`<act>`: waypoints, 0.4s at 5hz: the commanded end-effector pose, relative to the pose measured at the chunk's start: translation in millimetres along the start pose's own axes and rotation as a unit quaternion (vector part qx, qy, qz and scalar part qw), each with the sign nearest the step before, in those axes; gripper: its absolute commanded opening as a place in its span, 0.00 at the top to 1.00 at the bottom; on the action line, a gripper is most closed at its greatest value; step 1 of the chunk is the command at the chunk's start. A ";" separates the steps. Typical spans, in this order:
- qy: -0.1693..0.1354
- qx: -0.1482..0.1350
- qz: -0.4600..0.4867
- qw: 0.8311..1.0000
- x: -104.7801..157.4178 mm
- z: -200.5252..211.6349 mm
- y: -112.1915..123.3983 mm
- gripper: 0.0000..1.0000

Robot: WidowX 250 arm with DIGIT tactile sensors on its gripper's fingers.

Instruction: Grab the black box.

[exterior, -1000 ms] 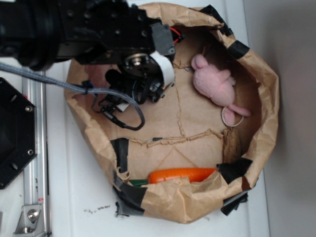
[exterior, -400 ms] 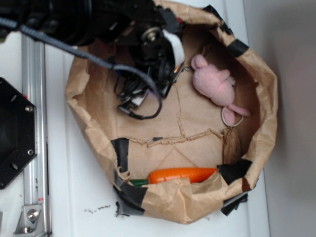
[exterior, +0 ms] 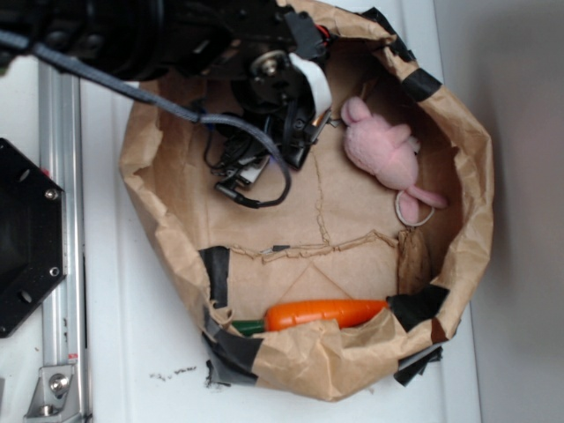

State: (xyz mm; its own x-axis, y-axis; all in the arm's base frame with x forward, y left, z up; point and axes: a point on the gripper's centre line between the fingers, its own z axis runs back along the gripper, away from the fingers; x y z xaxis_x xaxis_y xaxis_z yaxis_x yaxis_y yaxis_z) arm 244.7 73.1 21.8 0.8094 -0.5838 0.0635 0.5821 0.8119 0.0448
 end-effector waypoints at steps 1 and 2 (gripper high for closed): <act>-0.057 0.048 0.006 0.997 36.5 105.4 -17.7 1.00; -0.044 0.006 0.051 0.998 51.8 127.2 -16.9 1.00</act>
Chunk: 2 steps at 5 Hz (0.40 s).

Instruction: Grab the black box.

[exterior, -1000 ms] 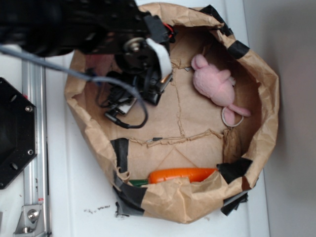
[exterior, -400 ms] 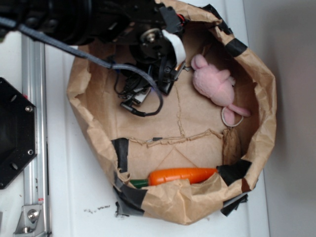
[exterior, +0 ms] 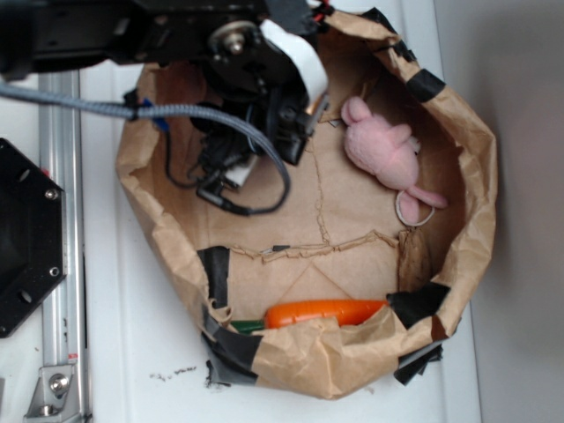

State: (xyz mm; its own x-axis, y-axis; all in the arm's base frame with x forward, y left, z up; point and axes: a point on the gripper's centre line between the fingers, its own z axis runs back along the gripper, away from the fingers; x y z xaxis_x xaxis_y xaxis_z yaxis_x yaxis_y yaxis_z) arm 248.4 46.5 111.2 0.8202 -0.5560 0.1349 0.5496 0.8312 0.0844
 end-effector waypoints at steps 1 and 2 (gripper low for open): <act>0.037 -0.058 0.163 0.984 37.8 32.1 6.6 1.00; 0.055 -0.116 0.253 0.959 32.4 28.3 8.3 1.00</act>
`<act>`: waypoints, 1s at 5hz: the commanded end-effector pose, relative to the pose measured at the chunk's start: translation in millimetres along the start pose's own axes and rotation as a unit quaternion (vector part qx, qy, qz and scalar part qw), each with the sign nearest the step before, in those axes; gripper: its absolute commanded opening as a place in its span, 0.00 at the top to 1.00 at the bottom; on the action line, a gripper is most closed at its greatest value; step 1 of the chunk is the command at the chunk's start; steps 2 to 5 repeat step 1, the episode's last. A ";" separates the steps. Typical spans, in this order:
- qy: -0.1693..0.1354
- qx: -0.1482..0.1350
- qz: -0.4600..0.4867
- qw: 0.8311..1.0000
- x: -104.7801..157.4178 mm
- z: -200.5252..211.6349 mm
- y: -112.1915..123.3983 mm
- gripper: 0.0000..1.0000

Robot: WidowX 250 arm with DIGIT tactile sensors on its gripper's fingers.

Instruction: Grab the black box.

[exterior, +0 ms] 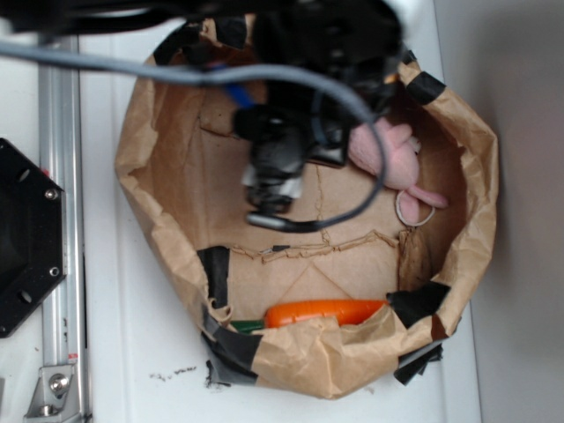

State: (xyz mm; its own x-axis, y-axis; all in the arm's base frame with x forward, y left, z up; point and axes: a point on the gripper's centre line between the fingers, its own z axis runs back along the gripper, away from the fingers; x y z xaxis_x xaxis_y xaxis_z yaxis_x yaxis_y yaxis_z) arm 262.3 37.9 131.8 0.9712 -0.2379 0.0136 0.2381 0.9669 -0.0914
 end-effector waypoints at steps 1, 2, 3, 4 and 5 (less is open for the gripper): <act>0.020 -0.066 0.062 0.996 10.8 8.8 0.7 1.00; 0.020 -0.066 0.062 0.996 10.8 8.8 0.7 1.00; 0.020 -0.066 0.062 0.996 10.8 8.8 0.7 1.00; 0.020 -0.066 0.062 0.996 10.8 8.8 0.7 1.00; 0.020 -0.066 0.062 0.996 10.8 8.8 0.7 1.00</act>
